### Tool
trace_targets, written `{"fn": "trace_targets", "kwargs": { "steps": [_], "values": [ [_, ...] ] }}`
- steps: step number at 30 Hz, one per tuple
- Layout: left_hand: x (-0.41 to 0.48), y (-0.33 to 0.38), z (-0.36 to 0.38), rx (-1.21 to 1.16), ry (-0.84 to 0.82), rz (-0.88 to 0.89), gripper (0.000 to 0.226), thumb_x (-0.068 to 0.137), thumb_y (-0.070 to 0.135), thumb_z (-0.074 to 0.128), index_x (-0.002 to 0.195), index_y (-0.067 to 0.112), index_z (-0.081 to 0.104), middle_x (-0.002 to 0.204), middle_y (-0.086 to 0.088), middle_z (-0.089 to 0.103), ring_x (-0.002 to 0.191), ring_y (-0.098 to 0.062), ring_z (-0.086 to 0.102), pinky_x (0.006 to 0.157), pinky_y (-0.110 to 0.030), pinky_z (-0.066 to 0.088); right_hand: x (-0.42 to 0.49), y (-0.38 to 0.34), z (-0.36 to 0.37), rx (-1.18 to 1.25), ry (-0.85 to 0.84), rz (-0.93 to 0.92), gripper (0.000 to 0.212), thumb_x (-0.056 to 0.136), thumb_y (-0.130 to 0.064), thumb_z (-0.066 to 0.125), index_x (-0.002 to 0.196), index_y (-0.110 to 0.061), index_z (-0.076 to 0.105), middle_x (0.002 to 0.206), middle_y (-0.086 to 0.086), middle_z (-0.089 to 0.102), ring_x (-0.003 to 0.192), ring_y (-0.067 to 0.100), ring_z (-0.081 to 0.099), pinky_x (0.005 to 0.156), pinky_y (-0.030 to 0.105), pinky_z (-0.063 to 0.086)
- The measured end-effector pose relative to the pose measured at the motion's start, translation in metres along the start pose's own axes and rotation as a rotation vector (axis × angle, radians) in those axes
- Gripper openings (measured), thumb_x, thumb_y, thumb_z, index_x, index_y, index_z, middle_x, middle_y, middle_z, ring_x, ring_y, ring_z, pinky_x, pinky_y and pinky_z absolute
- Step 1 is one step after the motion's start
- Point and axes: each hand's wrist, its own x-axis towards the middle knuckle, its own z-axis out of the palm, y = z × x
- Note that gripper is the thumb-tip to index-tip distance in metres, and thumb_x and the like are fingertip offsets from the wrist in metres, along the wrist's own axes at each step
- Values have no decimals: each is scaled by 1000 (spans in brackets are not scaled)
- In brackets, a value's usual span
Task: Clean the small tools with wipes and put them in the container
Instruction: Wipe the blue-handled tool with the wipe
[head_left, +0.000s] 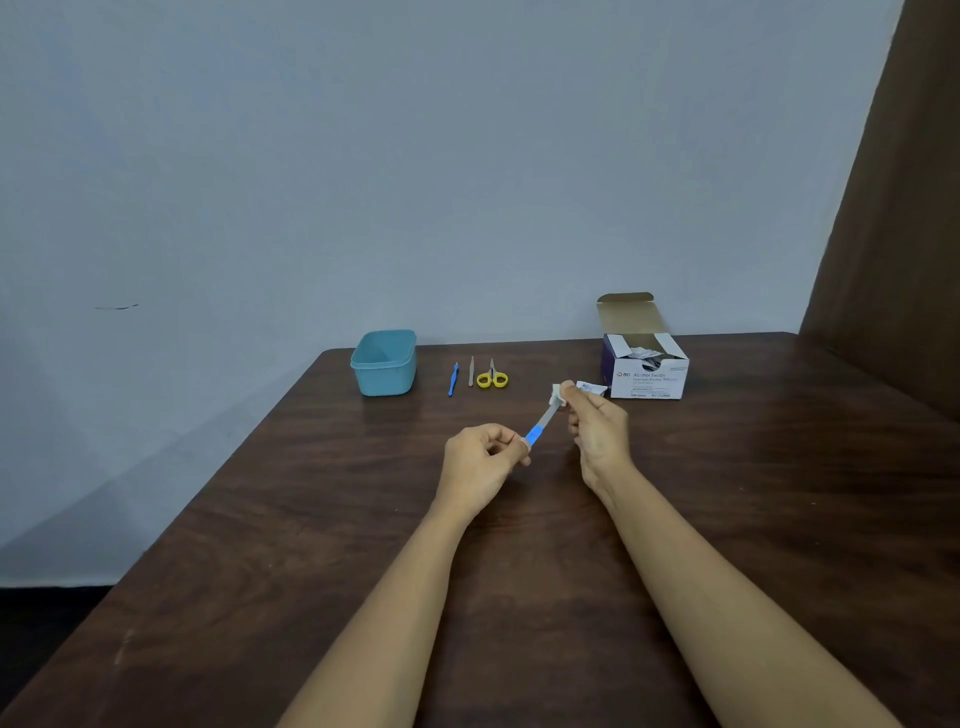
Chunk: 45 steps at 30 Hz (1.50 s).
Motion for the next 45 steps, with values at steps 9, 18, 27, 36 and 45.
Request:
{"fn": "trace_targets", "kwargs": {
  "steps": [9,18,27,36,45],
  "values": [
    [-2,1,-1,-89,-26,1,12,88,22,63,85,17,73,73,6,73,64,-4,57,61,-10,46,-7,-5,2,299,-265,189,10,84,-14,67,92,-7,67,62,-4,53,59,6,42,54,17,40],
    [-1,0,-3,-150,-44,35,16,90,20,61,80,17,73,71,3,73,57,2,54,58,-9,45,-10,-2,0,57,-519,233,27,75,-27,68,92,-6,68,72,6,55,66,13,46,66,28,41],
    [2,-7,3,82,-18,91,17,89,29,65,79,15,68,71,6,71,69,-7,63,67,-20,49,-17,-1,6,-210,-308,-31,14,85,-14,69,71,-14,73,55,-10,60,61,10,42,60,26,37],
    [2,-6,7,238,40,146,11,89,28,63,82,20,65,72,5,66,70,-11,63,68,-36,56,-15,6,9,-375,-256,-171,21,95,-19,56,79,-15,70,72,-8,63,72,4,52,72,23,42],
    [3,-7,5,188,83,168,12,88,30,64,80,21,65,72,6,67,71,-9,64,70,-38,57,-15,1,7,-137,-281,-33,5,85,-15,69,86,-13,74,70,-8,67,65,5,48,62,21,38]
  ]
}}
